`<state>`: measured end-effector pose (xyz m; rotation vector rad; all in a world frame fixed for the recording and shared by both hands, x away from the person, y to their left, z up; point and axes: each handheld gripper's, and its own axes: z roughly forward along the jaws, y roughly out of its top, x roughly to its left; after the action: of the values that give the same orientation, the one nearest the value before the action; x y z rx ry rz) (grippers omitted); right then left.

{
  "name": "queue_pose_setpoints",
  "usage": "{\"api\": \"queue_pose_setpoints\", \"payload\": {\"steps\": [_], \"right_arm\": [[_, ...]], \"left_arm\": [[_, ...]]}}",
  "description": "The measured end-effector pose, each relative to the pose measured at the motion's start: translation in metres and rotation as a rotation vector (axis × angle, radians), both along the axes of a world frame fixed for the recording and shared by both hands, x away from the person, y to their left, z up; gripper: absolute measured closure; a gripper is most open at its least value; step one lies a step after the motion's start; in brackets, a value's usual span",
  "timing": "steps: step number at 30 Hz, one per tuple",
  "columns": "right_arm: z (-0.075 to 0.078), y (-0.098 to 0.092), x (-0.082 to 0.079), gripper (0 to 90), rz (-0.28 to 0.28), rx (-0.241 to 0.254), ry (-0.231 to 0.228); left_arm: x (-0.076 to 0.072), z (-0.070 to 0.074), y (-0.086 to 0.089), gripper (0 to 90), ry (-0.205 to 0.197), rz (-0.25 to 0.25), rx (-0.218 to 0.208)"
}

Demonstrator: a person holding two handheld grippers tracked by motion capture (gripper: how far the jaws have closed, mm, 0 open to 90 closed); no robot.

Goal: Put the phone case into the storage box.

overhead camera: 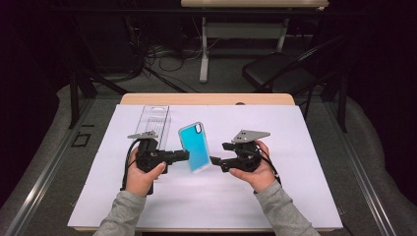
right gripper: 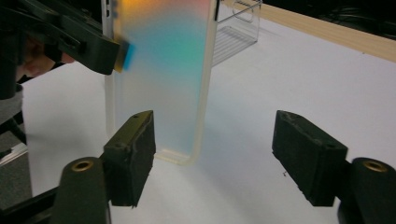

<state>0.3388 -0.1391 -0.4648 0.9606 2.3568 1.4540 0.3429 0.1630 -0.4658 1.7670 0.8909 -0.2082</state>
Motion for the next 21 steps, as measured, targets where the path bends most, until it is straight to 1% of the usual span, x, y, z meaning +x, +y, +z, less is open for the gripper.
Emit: {"api": "queue_pose_setpoints", "payload": {"steps": [4, 7, 9, 13, 14, 15, 17, 19, 21], "right_arm": [[0.0018, -0.0010, -0.0006, 24.4, 0.016, 0.024, 0.015], [0.0020, -0.0005, -0.0008, 21.1, 0.014, 0.022, 0.010], [0.0021, -0.0004, -0.0009, 18.3, 0.025, 0.023, 0.015], [0.0028, 0.0003, -0.0020, 18.6, 0.041, 0.018, 0.012], [0.0029, 0.0004, -0.0021, 19.6, 0.044, 0.017, 0.010], [0.0031, 0.0003, -0.0025, 22.3, 0.047, 0.019, 0.015], [0.0032, -0.0001, -0.0028, 29.6, 0.059, 0.019, 0.006], [0.0040, -0.0009, -0.0032, 34.6, 0.073, 0.020, 0.000], [0.0047, -0.0018, -0.0032, 37.7, 0.087, 0.028, -0.005]], "left_arm": [[0.0002, 0.0002, 0.0002, 81.5, 0.001, -0.011, -0.001], [-0.0003, 0.0009, 0.0001, 81.5, 0.000, -0.018, -0.003], [-0.0007, 0.0020, 0.0000, 81.5, -0.005, -0.027, -0.004], [-0.0017, 0.0040, 0.0000, 81.6, -0.016, -0.041, -0.002], [-0.0018, 0.0042, 0.0001, 81.6, -0.017, -0.043, -0.002], [-0.0019, 0.0043, 0.0002, 81.5, -0.018, -0.045, -0.001], [-0.0018, 0.0042, 0.0003, 81.6, -0.019, -0.053, -0.001], [-0.0019, 0.0042, 0.0003, 81.6, -0.019, -0.057, -0.003], [-0.0020, 0.0041, 0.0001, 81.6, -0.023, -0.061, -0.004]]}}
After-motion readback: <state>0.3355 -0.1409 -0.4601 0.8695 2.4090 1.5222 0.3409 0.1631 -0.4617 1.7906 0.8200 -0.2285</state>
